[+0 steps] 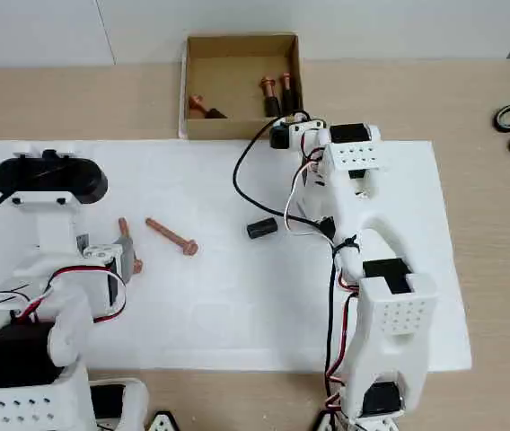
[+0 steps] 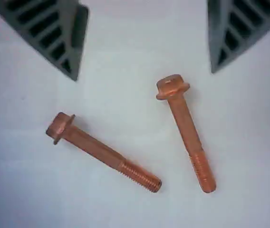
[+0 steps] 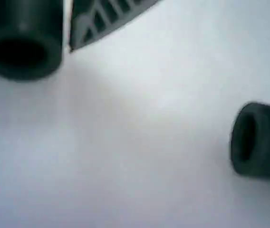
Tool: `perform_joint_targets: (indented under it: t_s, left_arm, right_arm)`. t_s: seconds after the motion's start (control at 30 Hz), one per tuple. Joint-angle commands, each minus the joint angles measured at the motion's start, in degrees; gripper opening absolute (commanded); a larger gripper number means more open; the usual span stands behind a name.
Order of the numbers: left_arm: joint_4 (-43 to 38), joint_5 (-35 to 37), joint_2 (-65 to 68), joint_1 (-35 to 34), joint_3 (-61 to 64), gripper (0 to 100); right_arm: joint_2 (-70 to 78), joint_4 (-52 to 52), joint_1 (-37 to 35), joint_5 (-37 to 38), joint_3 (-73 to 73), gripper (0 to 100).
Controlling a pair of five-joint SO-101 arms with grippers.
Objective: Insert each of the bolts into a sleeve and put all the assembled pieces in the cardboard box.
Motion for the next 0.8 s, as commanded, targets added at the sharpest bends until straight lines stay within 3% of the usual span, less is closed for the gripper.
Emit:
perform_joint_targets:
  t_s: [0.0,0.77]
  left_arm:
    - [0.0,-0.3,-0.6,-0.1,-2.3,17]
    - [0.0,-0.3,-0.6,-0.1,-2.3,17]
  right_arm:
    - [-0.3,0.0,0.2,-0.5,-1.1,13.3]
    - [4.4,0.0,0.2,3.9,-1.2,13.2]
